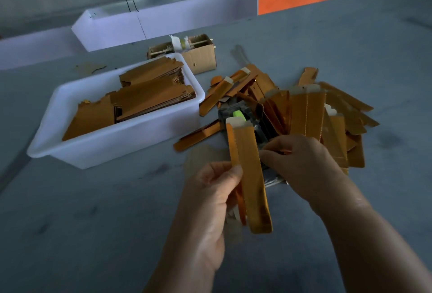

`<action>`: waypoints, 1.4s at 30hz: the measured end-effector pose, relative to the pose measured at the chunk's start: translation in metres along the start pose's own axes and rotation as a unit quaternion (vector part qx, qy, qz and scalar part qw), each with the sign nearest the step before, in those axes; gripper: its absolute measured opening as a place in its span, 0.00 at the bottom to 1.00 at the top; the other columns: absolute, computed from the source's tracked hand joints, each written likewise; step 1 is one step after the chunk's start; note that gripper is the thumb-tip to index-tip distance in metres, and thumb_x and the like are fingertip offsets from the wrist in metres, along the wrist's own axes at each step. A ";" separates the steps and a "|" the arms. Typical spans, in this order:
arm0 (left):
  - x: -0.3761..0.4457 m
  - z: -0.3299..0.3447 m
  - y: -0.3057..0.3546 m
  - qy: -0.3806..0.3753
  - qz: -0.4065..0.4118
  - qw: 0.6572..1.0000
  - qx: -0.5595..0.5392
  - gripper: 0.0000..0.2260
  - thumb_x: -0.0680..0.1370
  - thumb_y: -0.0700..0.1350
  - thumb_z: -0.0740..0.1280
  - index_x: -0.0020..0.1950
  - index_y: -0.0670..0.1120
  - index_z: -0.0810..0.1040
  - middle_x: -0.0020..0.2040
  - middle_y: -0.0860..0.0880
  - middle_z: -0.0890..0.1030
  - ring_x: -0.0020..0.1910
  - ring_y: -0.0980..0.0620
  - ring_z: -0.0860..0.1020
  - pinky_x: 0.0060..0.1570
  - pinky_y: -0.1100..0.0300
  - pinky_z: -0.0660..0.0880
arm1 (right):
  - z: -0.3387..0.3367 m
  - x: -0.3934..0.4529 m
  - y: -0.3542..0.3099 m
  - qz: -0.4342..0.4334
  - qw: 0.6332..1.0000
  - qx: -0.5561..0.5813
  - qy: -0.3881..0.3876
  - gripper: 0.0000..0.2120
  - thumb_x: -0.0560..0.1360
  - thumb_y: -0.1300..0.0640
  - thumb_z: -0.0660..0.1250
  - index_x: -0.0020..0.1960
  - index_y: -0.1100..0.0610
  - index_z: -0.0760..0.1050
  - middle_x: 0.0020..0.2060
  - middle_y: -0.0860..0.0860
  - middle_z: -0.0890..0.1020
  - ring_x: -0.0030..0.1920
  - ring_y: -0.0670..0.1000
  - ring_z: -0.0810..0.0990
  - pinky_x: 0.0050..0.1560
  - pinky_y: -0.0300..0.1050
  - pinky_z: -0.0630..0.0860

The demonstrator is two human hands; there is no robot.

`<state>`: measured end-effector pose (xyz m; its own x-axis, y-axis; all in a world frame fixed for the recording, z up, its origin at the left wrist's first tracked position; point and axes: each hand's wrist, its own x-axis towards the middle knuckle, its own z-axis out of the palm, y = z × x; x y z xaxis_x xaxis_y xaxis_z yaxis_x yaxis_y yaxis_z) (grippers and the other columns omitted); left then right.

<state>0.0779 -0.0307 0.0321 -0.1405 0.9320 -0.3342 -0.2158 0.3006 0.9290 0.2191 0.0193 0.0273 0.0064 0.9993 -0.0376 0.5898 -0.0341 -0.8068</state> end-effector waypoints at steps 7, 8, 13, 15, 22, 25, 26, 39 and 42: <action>0.006 0.002 -0.007 0.018 -0.019 1.000 -0.009 0.05 0.76 0.41 0.68 0.41 0.44 0.82 0.37 0.45 0.84 0.37 0.48 0.79 0.41 0.55 0.75 | 0.009 -0.006 -0.002 0.033 0.970 0.240 0.034 0.06 0.72 0.56 0.70 0.37 0.50 0.80 0.49 0.41 0.78 0.45 0.40 0.77 0.40 0.32 0.70; 0.007 0.001 -0.007 0.019 -0.018 1.000 -0.010 0.05 0.76 0.41 0.68 0.42 0.44 0.81 0.37 0.45 0.83 0.38 0.47 0.78 0.39 0.56 0.76 | 0.009 -0.009 -0.003 0.048 0.947 0.316 0.023 0.07 0.72 0.57 0.69 0.35 0.50 0.79 0.50 0.41 0.79 0.45 0.40 0.78 0.40 0.32 0.71; 0.006 -0.003 -0.008 0.013 -0.022 0.999 -0.027 0.07 0.77 0.40 0.67 0.40 0.45 0.81 0.34 0.46 0.83 0.32 0.52 0.79 0.34 0.60 0.75 | 0.004 -0.020 0.007 0.023 0.975 0.213 0.063 0.07 0.71 0.56 0.69 0.34 0.50 0.78 0.53 0.40 0.77 0.49 0.41 0.76 0.42 0.34 0.68; 0.006 -0.003 -0.008 0.013 -0.015 0.999 -0.031 0.07 0.77 0.41 0.67 0.40 0.44 0.81 0.33 0.46 0.82 0.31 0.52 0.79 0.31 0.61 0.75 | 0.005 -0.024 0.010 0.008 0.987 0.146 0.073 0.05 0.71 0.55 0.69 0.36 0.50 0.78 0.53 0.41 0.77 0.47 0.41 0.76 0.41 0.33 0.68; 0.004 0.006 -0.003 -0.005 0.067 0.998 0.001 0.04 0.76 0.42 0.68 0.41 0.44 0.79 0.33 0.48 0.80 0.32 0.54 0.77 0.37 0.59 0.73 | 0.011 -0.026 0.011 -0.026 0.993 0.032 0.107 0.05 0.71 0.55 0.70 0.36 0.50 0.78 0.54 0.41 0.76 0.46 0.34 0.72 0.37 0.26 0.67; 0.006 0.009 0.000 -0.021 0.081 0.996 0.014 0.03 0.77 0.41 0.67 0.43 0.43 0.77 0.32 0.51 0.80 0.30 0.58 0.77 0.32 0.67 0.72 | 0.014 -0.028 0.013 -0.036 0.992 0.036 0.113 0.07 0.71 0.57 0.71 0.35 0.50 0.76 0.54 0.42 0.76 0.46 0.34 0.73 0.38 0.21 0.68; 0.007 0.010 -0.001 -0.025 0.082 0.996 0.023 0.03 0.77 0.41 0.67 0.43 0.44 0.77 0.32 0.52 0.80 0.31 0.59 0.77 0.31 0.67 0.72 | 0.015 -0.029 0.014 -0.040 0.991 0.040 0.117 0.08 0.71 0.57 0.71 0.35 0.50 0.76 0.54 0.42 0.76 0.46 0.35 0.73 0.38 0.21 0.69; 0.010 0.017 -0.006 0.025 0.125 0.973 0.191 0.04 0.77 0.48 0.67 0.47 0.49 0.79 0.41 0.50 0.83 0.39 0.55 0.81 0.37 0.61 0.77 | 0.023 -0.032 0.019 -0.107 0.982 -0.043 0.150 0.02 0.72 0.62 0.71 0.40 0.58 0.79 0.53 0.47 0.78 0.49 0.44 0.76 0.44 0.28 0.72; 0.009 0.018 0.000 0.028 0.113 0.972 0.202 0.04 0.77 0.48 0.68 0.48 0.49 0.80 0.41 0.51 0.83 0.40 0.54 0.81 0.40 0.58 0.78 | 0.019 -0.034 0.017 -0.095 0.979 -0.083 0.161 0.02 0.73 0.65 0.69 0.42 0.61 0.79 0.49 0.50 0.78 0.45 0.46 0.77 0.43 0.31 0.72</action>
<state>0.0939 -0.0188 0.0318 -0.1949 0.9743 -0.1127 0.2230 0.1559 0.9623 0.2134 -0.0151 0.0039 0.1224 0.9417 0.3133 0.7278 0.1294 -0.6734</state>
